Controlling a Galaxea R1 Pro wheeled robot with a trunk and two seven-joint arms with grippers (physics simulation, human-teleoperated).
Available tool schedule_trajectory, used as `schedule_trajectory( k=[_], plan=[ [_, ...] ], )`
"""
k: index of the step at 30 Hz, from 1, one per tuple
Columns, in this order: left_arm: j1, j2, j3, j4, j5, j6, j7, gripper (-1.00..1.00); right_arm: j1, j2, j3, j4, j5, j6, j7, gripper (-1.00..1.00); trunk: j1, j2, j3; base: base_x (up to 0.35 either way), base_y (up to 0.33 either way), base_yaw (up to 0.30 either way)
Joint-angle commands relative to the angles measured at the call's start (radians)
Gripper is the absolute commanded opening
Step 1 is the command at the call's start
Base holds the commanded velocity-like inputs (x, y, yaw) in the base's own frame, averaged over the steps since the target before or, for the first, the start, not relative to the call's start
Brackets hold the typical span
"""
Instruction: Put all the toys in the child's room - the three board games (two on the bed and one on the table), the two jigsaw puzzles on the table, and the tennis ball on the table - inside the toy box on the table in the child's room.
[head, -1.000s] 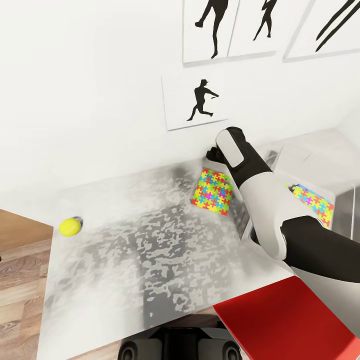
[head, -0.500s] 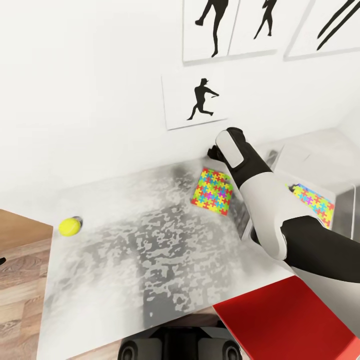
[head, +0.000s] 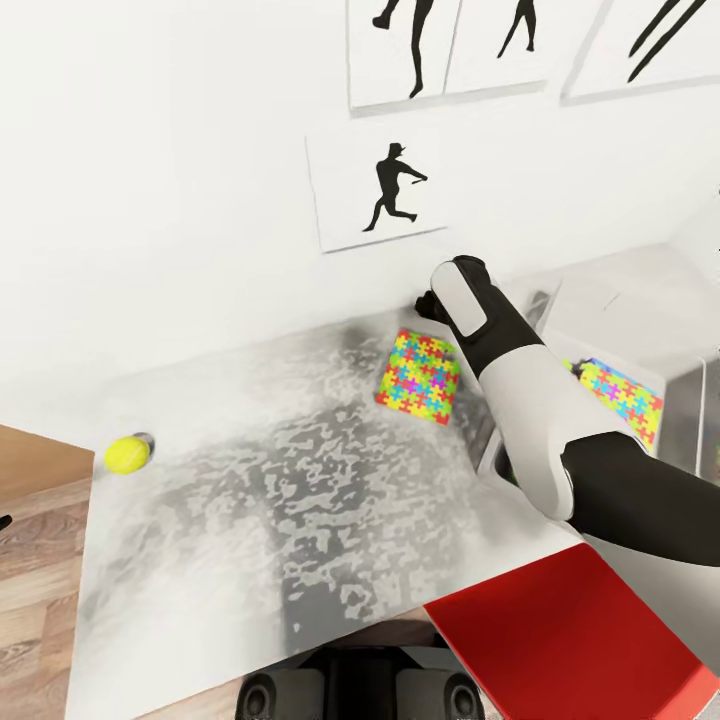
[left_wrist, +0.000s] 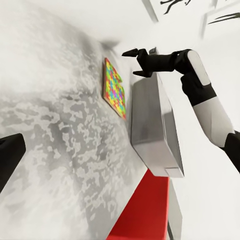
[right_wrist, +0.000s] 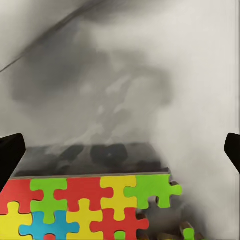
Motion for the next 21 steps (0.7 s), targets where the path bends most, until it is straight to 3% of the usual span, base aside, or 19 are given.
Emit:
schedule_trajectory(
  k=[1,21],
  plan=[
    [0.0,0.0,0.0,0.0,-0.001,0.011,-0.004,1.0,-0.001,-0.001,0.005,-0.001,-0.009,0.003,-0.009,1.0,0.0,-0.002,-0.003,0.0,0.0,-0.081],
    [0.0,0.0,0.0,0.0,-0.001,0.011,-0.004,1.0,-0.001,0.003,0.006,0.001,-0.009,0.005,-0.009,1.0,0.0,-0.002,-0.021,0.0,0.0,-0.033]
  ],
)
